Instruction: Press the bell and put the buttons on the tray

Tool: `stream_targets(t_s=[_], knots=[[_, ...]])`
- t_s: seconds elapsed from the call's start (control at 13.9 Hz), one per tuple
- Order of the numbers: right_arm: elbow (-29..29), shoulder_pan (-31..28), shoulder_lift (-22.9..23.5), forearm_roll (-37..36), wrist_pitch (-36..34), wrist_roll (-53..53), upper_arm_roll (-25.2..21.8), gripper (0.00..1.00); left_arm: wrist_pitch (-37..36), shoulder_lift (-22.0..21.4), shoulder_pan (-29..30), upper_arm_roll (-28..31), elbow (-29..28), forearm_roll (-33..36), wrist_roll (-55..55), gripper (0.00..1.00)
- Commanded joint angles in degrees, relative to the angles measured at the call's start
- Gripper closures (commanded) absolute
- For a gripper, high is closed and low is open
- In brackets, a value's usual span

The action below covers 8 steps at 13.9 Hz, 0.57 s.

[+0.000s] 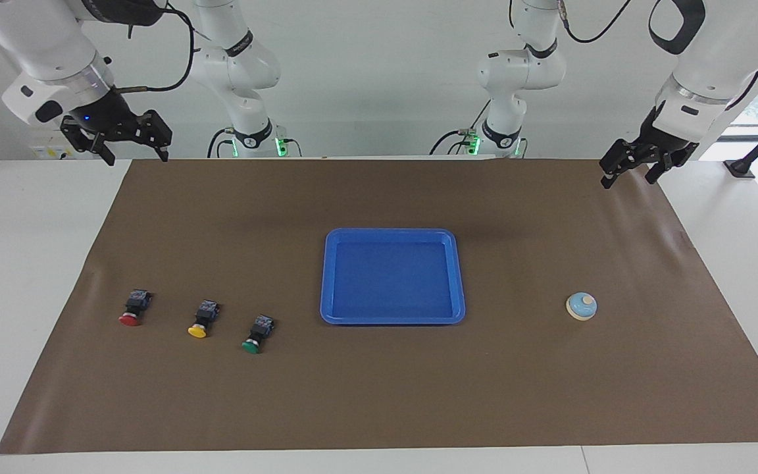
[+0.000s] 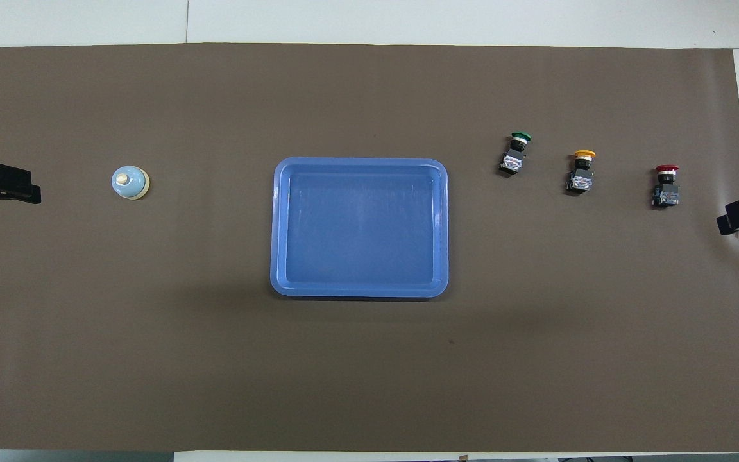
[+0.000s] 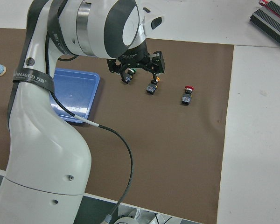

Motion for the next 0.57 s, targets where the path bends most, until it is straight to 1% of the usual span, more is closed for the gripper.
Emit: stream_targets(t_s=[0.0, 0.22, 0.43, 0.5], knots=[[-1.4, -0.2, -1.1, -0.4, 0.5, 0.8, 0.3, 0.0, 0.6, -1.3, -0.5, -0.2, -1.3, 0.9, -0.6, 0.0], [-1.4, -0.2, -1.1, -0.4, 0.5, 0.8, 0.3, 0.0, 1.1, -1.5, -0.4, -0.2, -1.6, 0.9, -1.4, 0.0], [-1.3, -0.2, -1.1, -0.4, 0.5, 0.8, 0.2, 0.0, 4.0, -1.0, -0.1, -0.1, -1.7, 0.9, -1.1, 0.0], [-1.4, -0.2, -1.1, -0.4, 0.5, 0.8, 0.2, 0.0, 4.2, -0.4, 0.1, -0.1, -1.5, 0.9, -1.0, 0.01]])
